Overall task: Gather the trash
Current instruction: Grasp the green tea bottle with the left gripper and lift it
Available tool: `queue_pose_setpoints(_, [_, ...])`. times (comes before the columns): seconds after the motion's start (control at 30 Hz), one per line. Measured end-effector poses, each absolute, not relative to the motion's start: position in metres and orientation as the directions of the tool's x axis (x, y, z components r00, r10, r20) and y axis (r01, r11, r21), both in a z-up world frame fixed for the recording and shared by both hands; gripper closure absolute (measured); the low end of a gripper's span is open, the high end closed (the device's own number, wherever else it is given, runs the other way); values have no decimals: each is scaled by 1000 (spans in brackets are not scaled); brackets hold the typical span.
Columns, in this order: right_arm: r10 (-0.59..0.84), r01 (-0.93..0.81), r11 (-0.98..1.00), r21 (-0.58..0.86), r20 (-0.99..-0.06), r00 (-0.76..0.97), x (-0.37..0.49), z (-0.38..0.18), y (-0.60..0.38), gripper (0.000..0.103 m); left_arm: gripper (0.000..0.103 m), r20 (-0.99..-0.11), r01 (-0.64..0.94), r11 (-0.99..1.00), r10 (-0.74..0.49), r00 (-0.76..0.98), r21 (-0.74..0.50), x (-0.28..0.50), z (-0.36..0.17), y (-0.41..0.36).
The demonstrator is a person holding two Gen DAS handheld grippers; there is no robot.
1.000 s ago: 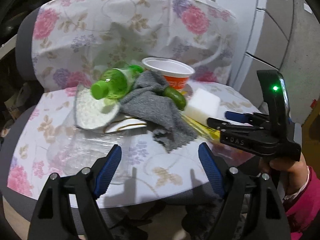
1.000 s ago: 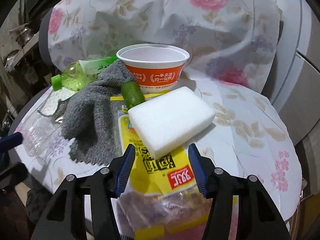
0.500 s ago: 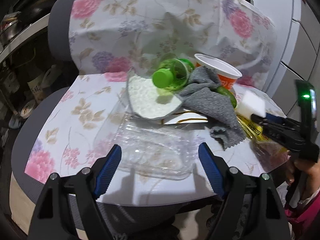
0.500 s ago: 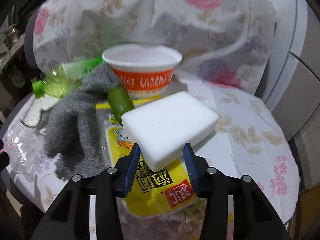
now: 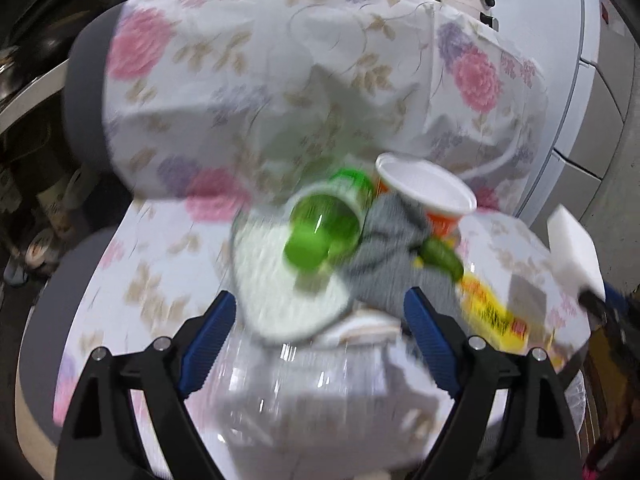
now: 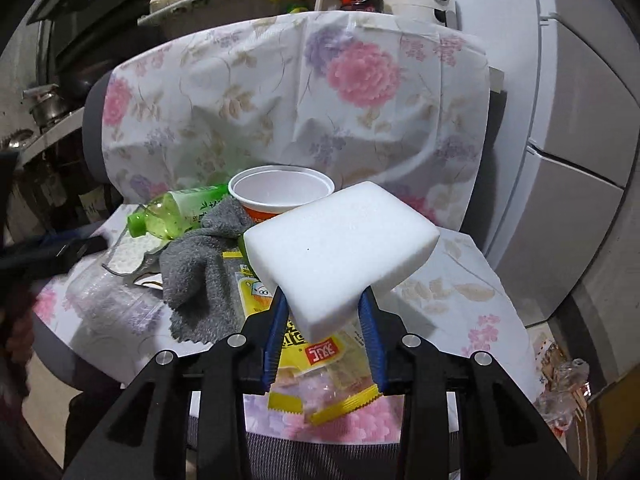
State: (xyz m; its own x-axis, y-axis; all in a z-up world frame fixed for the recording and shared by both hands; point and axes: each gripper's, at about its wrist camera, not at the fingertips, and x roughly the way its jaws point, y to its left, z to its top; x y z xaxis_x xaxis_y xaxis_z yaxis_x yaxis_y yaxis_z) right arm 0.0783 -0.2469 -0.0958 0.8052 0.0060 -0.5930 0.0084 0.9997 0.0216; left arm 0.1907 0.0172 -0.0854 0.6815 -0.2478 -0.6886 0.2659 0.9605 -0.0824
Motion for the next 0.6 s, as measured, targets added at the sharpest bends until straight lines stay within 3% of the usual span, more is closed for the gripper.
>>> queue_pose_setpoints(0.37, [31,-37,999,5,-622,783,86,-113,-246,65,19,-765,300,951,-247,594,-74,285,-116,-20])
queue_pose_setpoints(0.43, [33,-41,999,1,-621,783,86,-114,-245,64,26,-772,289,954,-240,589,-77,293,-120,-19])
queue_pose_setpoints(0.47, [34,-43,999,1,-621,783,85,-114,-244,64,37,-774,282,957,-231,589,-71,295,-121,-18])
queue_pose_setpoints(0.6, [32,-33,999,9,-619,785,82,-112,-244,64,39,-726,260,963,-227,649,-69,278,-107,-8])
